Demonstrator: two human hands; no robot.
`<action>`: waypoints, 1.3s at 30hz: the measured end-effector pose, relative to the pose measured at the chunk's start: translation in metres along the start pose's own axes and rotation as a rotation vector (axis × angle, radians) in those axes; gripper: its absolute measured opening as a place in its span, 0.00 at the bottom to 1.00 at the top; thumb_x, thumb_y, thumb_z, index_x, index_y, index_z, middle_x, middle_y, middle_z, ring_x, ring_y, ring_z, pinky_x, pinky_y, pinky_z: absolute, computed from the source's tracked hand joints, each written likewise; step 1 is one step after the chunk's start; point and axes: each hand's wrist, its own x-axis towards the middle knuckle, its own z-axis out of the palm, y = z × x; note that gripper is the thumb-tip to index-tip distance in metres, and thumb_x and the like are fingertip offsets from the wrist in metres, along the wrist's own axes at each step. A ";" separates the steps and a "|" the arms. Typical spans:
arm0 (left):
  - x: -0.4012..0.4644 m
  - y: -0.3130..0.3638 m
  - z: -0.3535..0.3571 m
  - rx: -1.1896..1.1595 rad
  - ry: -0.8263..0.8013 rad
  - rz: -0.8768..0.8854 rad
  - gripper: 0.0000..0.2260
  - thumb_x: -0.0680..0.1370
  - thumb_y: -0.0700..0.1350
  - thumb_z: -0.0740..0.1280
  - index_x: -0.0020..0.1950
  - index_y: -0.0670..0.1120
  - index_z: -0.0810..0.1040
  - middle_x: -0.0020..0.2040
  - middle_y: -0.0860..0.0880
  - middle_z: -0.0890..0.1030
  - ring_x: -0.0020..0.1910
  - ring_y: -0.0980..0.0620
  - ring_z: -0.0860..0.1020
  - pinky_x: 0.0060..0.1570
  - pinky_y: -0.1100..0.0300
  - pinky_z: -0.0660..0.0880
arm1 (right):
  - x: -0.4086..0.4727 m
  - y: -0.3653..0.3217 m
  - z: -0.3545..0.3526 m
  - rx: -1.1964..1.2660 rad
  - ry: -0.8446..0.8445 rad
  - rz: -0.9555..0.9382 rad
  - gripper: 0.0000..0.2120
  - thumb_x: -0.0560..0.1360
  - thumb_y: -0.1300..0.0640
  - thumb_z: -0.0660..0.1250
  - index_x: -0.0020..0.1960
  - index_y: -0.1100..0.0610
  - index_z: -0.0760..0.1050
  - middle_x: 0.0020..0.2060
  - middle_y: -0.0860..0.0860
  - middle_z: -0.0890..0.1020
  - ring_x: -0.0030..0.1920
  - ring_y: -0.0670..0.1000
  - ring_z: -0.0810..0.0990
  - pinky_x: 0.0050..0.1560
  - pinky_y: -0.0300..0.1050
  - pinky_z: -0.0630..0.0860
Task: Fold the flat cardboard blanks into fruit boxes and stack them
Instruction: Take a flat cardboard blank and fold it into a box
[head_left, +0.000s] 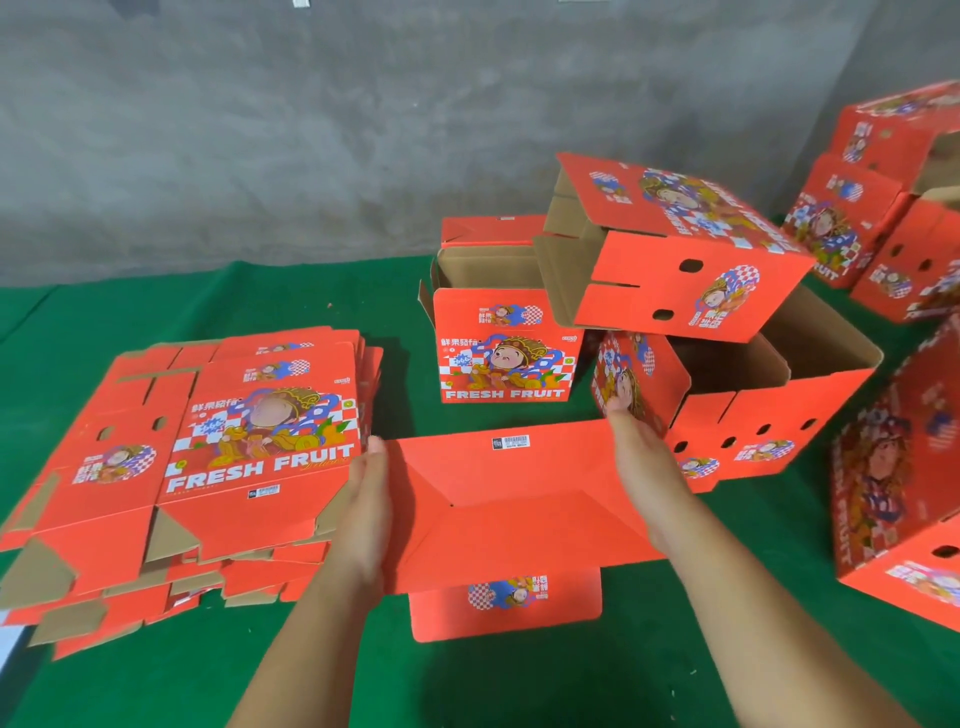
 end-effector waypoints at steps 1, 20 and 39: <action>-0.001 0.014 0.002 -0.079 -0.012 -0.028 0.23 0.86 0.57 0.56 0.74 0.46 0.74 0.70 0.42 0.78 0.61 0.48 0.78 0.61 0.52 0.76 | -0.004 -0.006 -0.005 0.025 -0.021 0.004 0.39 0.76 0.24 0.51 0.79 0.44 0.64 0.79 0.49 0.66 0.78 0.54 0.64 0.75 0.55 0.61; -0.034 0.007 -0.031 0.044 -0.201 0.323 0.19 0.78 0.32 0.68 0.61 0.53 0.76 0.50 0.47 0.86 0.39 0.48 0.84 0.30 0.56 0.79 | -0.029 0.017 -0.042 0.110 -0.247 -0.211 0.37 0.79 0.64 0.70 0.73 0.32 0.59 0.51 0.38 0.84 0.54 0.37 0.83 0.45 0.33 0.79; -0.021 -0.004 -0.031 0.320 -0.209 -0.031 0.28 0.76 0.56 0.70 0.76 0.58 0.70 0.63 0.44 0.83 0.58 0.43 0.83 0.60 0.46 0.78 | -0.047 0.027 0.007 -0.866 -0.011 -0.613 0.29 0.75 0.31 0.48 0.54 0.45 0.82 0.59 0.40 0.80 0.76 0.49 0.61 0.78 0.55 0.41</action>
